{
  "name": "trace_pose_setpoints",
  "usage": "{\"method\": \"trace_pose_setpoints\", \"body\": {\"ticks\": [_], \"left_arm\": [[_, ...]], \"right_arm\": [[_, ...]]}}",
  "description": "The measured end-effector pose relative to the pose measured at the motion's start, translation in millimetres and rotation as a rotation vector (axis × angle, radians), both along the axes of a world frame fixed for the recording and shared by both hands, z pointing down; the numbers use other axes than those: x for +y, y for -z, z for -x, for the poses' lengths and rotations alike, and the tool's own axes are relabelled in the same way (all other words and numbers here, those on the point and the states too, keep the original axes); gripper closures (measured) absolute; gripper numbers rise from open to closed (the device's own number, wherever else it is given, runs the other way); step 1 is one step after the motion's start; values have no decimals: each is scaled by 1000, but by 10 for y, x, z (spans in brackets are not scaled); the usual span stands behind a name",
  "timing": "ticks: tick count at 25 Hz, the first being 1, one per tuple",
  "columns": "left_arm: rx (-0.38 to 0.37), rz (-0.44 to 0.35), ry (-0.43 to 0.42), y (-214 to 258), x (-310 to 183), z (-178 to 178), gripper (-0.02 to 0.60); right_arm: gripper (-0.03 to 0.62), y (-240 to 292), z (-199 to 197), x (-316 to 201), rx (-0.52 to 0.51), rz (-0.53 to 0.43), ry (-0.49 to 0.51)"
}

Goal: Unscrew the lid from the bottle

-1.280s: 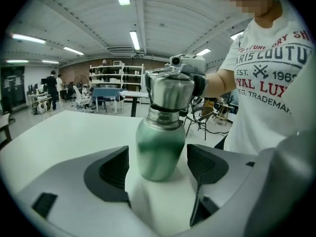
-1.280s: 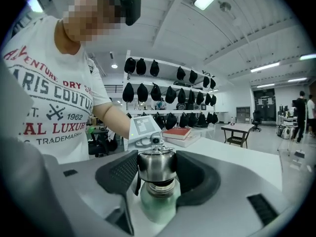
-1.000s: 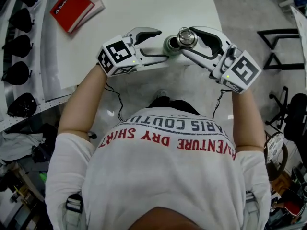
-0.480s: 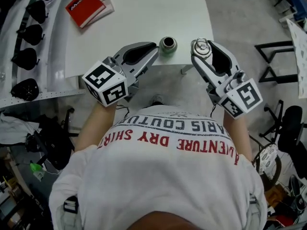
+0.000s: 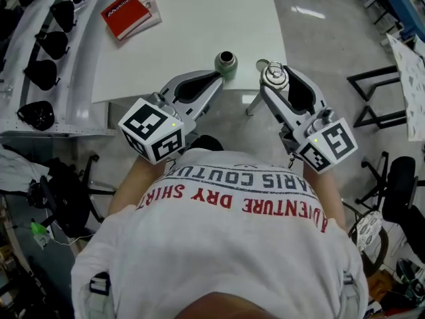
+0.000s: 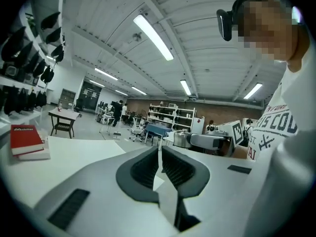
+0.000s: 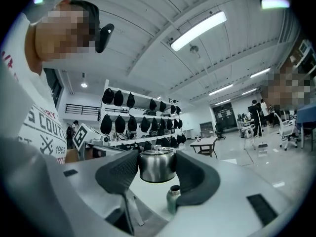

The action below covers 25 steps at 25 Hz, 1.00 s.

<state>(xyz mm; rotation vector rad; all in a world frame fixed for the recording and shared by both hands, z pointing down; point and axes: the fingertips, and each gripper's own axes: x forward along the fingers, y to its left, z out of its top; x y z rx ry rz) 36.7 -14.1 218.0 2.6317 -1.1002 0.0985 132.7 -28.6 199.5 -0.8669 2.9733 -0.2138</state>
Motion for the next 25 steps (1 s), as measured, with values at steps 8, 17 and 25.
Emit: {"method": "trace_pose_setpoints", "body": {"ticks": [8, 17, 25], "left_arm": [[-25, -22, 16, 77, 130, -8, 537], [-43, -9, 29, 5, 116, 70, 537], [-53, -2, 25, -23, 92, 46, 537]], "right_arm": [[353, 51, 66, 108, -6, -16, 31], [353, -3, 131, 115, 13, -9, 40], [353, -26, 151, 76, 16, -2, 46]]}}
